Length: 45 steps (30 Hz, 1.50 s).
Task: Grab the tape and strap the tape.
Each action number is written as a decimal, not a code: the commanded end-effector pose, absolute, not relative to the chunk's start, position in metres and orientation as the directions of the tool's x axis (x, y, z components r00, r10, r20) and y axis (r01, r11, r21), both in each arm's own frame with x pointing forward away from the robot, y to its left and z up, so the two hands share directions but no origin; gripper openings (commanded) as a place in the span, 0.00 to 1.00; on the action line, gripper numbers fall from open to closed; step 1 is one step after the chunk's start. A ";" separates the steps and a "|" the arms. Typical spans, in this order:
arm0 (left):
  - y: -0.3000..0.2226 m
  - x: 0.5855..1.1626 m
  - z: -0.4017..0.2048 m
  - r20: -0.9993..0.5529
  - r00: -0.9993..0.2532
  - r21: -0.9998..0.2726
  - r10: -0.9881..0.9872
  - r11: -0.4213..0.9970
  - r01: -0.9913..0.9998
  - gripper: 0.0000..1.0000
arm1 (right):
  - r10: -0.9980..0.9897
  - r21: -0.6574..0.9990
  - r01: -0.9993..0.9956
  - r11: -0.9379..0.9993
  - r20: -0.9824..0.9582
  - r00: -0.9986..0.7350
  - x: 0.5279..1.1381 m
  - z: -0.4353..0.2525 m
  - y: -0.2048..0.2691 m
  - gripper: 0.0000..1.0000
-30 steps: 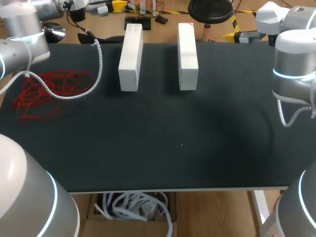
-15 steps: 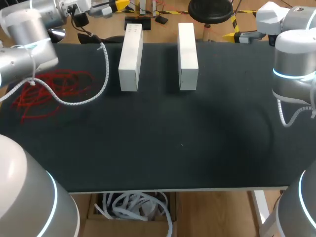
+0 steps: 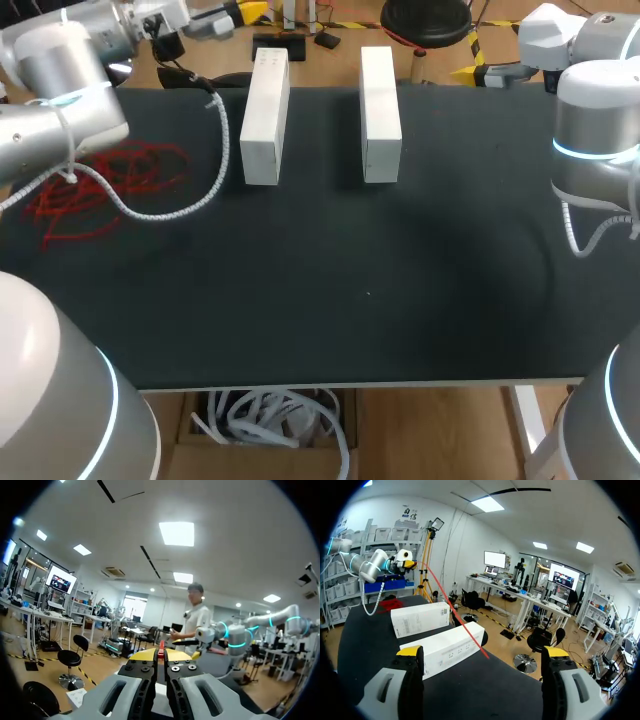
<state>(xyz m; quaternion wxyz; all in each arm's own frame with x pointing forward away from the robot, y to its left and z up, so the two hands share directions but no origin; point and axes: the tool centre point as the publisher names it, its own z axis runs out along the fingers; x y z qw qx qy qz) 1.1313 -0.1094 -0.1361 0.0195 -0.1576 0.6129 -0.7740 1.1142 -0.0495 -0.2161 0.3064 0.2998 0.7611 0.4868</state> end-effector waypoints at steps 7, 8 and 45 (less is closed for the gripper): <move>-0.154 1.148 -0.129 0.165 -0.973 -0.945 -0.163 -0.310 -0.109 0.00 | 0.755 0.925 0.158 0.346 -0.174 -0.633 1.114 -0.216 -0.050 1.00; -0.156 1.149 -0.126 0.147 -0.980 -0.942 -0.137 -0.320 -0.097 0.00 | 0.755 0.925 0.158 0.346 -0.174 -0.633 1.114 -0.216 -0.050 1.00; -0.183 1.132 -0.114 0.006 -0.999 -0.961 0.042 -0.275 -0.017 0.00 | 0.755 0.925 0.158 0.346 -0.174 -0.633 1.114 -0.216 -0.050 1.00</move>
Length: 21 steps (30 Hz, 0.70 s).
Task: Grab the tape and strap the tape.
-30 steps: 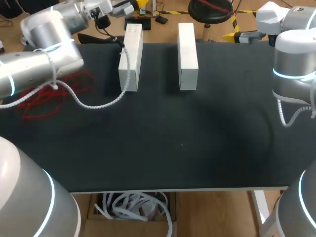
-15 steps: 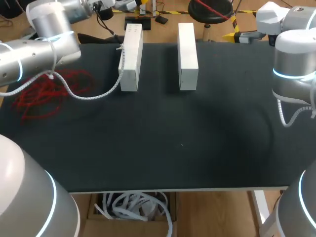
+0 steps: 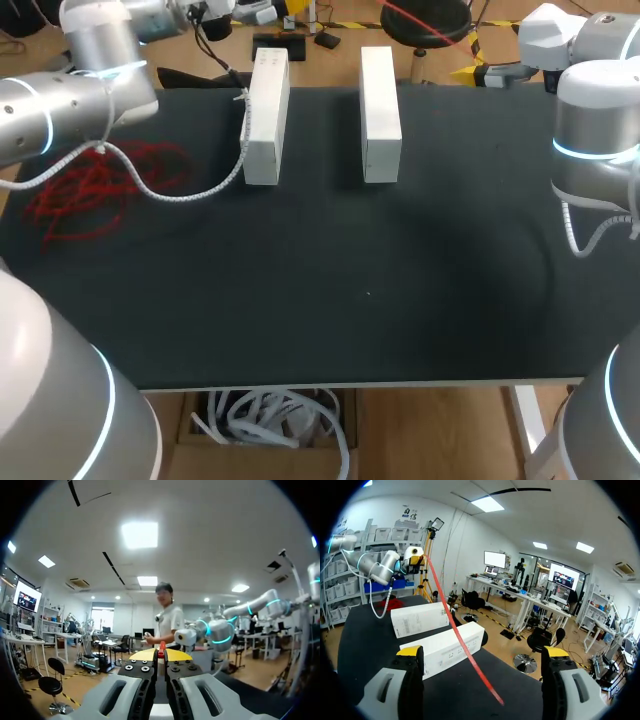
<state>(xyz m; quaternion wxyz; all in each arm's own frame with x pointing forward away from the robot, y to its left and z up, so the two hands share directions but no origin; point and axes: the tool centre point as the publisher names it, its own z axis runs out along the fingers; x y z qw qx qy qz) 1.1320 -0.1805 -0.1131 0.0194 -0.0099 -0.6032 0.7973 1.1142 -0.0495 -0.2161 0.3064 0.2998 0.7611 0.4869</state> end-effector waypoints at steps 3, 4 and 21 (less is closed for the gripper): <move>-0.184 1.132 -0.114 0.004 -0.999 -0.962 0.033 -0.273 -0.013 0.00 | 0.755 0.925 0.158 0.346 -0.174 -0.633 1.114 -0.216 -0.050 1.00; -0.184 1.131 -0.114 0.005 -0.999 -0.962 0.032 -0.273 -0.014 0.00 | 0.755 0.925 0.158 0.346 -0.174 -0.633 1.114 -0.216 -0.050 1.00; -0.186 1.129 -0.104 -0.002 -0.999 -0.948 0.049 -0.318 -0.013 0.00 | 0.755 0.925 0.158 0.346 -0.174 -0.633 1.114 -0.216 -0.050 1.00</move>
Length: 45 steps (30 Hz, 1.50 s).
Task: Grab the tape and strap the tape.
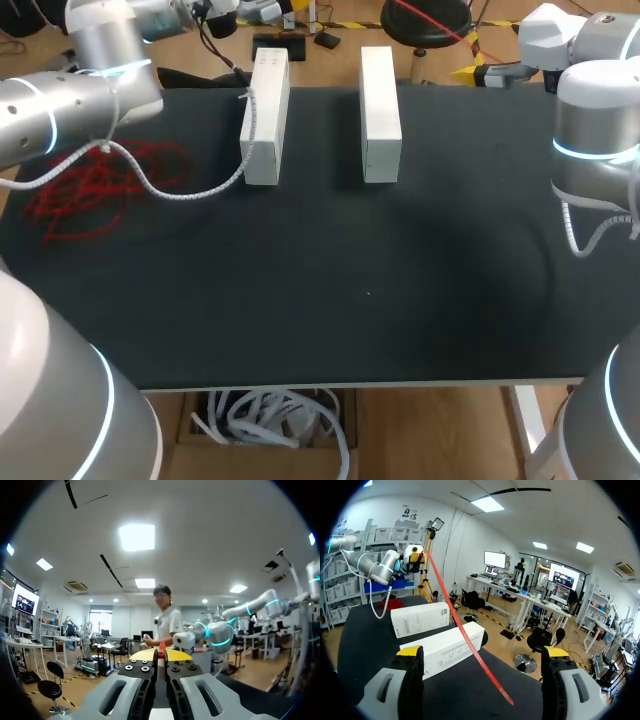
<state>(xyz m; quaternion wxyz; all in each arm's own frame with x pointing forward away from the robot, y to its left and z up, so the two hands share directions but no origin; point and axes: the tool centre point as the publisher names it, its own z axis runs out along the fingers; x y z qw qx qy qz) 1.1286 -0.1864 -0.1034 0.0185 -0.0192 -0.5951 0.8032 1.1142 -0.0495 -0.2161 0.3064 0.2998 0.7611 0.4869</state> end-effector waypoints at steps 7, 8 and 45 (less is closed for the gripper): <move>-0.184 1.129 -0.105 0.003 -0.999 -0.948 0.033 -0.317 -0.013 0.00 | 0.755 0.925 0.158 0.346 -0.174 -0.633 1.114 -0.216 -0.050 1.00; -0.184 1.128 -0.105 0.005 -0.999 -0.946 0.032 -0.325 -0.015 0.00 | 0.755 0.925 0.158 0.346 -0.174 -0.633 1.114 -0.216 -0.050 1.00; -0.184 1.128 -0.108 0.024 -1.000 -0.932 0.020 -0.362 -0.029 0.00 | 0.793 0.877 0.237 0.419 -0.226 -0.566 1.115 -0.221 -0.055 1.00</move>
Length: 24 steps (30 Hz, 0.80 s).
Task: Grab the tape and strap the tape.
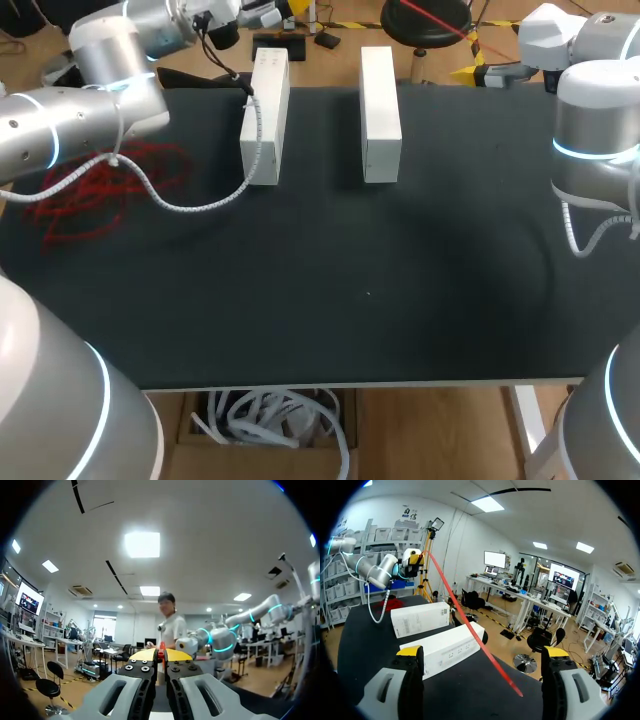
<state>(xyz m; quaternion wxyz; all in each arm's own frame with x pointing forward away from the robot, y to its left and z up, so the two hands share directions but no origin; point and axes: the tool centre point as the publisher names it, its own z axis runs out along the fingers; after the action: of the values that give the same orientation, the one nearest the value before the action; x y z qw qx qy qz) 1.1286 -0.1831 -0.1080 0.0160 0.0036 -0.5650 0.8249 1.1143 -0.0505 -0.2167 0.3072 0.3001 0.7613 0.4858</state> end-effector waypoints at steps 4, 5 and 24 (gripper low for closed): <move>-0.184 1.128 -0.108 0.024 -1.000 -0.932 0.020 -0.362 -0.029 0.00 | 0.841 0.848 0.343 0.404 -0.197 -0.504 1.108 -0.219 -0.059 1.00; -0.184 1.128 -0.108 0.024 -1.000 -0.932 0.020 -0.362 -0.029 0.00 | 0.872 0.860 0.375 0.346 -0.147 -0.467 1.105 -0.219 -0.060 1.00; -0.184 1.128 -0.108 0.024 -1.000 -0.932 0.020 -0.362 -0.029 0.00 | 0.669 0.665 0.469 -0.581 0.718 -0.191 1.078 -0.223 -0.043 1.00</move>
<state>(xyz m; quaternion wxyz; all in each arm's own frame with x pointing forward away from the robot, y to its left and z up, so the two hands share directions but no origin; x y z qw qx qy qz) 1.1286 -0.1831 -0.1080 0.0161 0.0036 -0.5649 0.8250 1.0816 -0.0392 -0.2197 0.1824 0.5627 0.6369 0.4944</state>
